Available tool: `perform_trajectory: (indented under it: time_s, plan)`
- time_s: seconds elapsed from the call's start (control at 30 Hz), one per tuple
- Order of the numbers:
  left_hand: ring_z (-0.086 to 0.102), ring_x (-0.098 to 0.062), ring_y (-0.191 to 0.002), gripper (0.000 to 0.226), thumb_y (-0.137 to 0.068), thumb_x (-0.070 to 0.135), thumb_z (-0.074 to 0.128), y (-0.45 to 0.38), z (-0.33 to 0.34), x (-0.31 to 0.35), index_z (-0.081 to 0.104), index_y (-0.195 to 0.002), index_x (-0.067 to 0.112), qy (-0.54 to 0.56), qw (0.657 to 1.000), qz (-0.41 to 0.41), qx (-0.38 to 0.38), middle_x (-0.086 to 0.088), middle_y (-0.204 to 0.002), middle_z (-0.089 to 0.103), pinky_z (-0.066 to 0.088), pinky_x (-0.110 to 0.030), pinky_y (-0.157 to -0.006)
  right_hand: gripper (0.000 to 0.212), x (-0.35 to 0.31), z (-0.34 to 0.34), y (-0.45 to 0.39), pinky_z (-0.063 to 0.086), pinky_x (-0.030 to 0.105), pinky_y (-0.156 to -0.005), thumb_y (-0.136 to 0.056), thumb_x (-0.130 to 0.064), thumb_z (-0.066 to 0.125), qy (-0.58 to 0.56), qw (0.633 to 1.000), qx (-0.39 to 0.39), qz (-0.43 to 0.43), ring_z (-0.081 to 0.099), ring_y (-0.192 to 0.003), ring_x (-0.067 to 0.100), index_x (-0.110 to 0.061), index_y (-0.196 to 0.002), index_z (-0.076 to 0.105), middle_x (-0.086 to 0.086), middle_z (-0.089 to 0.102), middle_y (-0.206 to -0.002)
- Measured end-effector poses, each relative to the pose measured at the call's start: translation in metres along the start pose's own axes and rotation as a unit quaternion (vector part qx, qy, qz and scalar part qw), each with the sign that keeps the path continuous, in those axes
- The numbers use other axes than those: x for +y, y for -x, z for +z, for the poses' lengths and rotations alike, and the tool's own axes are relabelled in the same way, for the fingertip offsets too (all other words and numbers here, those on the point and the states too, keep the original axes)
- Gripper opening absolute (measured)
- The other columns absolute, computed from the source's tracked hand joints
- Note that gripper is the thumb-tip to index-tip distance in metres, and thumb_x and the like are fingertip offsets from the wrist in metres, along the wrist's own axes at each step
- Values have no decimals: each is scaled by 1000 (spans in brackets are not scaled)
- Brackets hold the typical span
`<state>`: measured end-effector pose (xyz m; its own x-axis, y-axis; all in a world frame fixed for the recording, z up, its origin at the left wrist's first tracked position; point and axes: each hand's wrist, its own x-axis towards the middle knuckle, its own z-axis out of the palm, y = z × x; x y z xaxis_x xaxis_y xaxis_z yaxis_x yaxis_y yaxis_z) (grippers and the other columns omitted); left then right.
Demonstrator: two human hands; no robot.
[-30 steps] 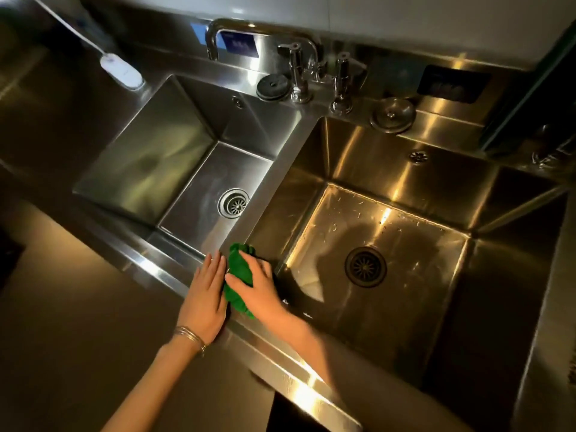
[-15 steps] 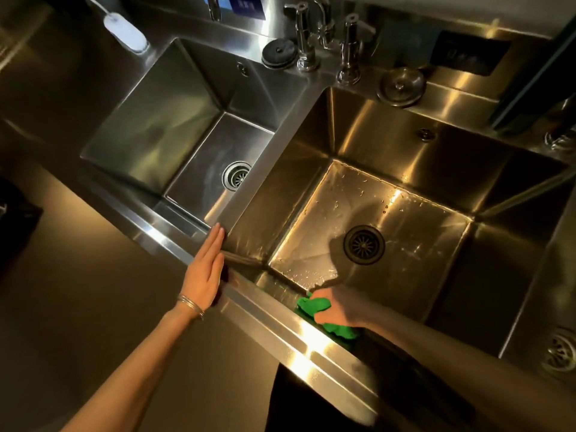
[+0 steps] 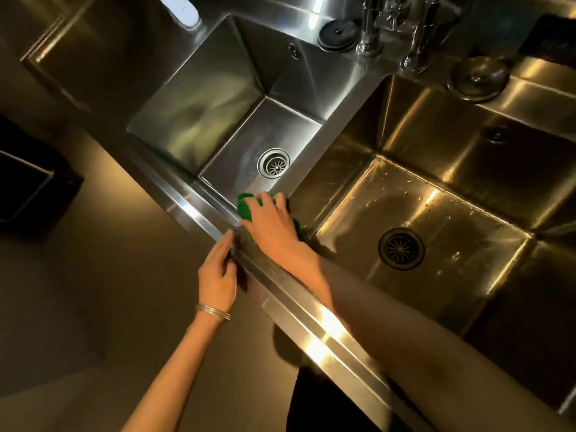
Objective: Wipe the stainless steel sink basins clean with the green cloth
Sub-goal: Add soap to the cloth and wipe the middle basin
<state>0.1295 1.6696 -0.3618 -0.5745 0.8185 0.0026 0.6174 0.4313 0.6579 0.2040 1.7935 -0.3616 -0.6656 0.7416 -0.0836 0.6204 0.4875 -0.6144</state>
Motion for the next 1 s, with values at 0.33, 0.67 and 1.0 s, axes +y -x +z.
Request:
perform_trajectory:
  time_s: [0.33,0.67,1.0]
  plan:
    - [51,-17,-101,49,-81,-16,48,14,-7,-4,55,-125,3,-45,998,42,2,-16,-111,59,32,-12,-91,36,20,6,40,32,35,-98,-92,-22,52,60,978,-113,-162,39,-124,28,-18,-129,52,2,46,-135]
    - [47,-22,-121,34,-85,12,42,36,12,-9,67,-108,7,-99,985,115,-78,-10,-117,60,37,-37,-103,31,109,-49,196,41,23,-85,-64,-43,54,-195,952,-234,31,52,-93,4,-32,-89,69,-23,56,-97]
    - [28,-27,-136,55,-88,31,34,-16,23,10,45,-134,2,-221,923,252,-188,-16,-142,41,26,-47,-111,36,116,-52,146,49,21,-71,-66,-24,64,-515,815,-196,178,60,-84,14,-22,-101,56,3,61,-98]
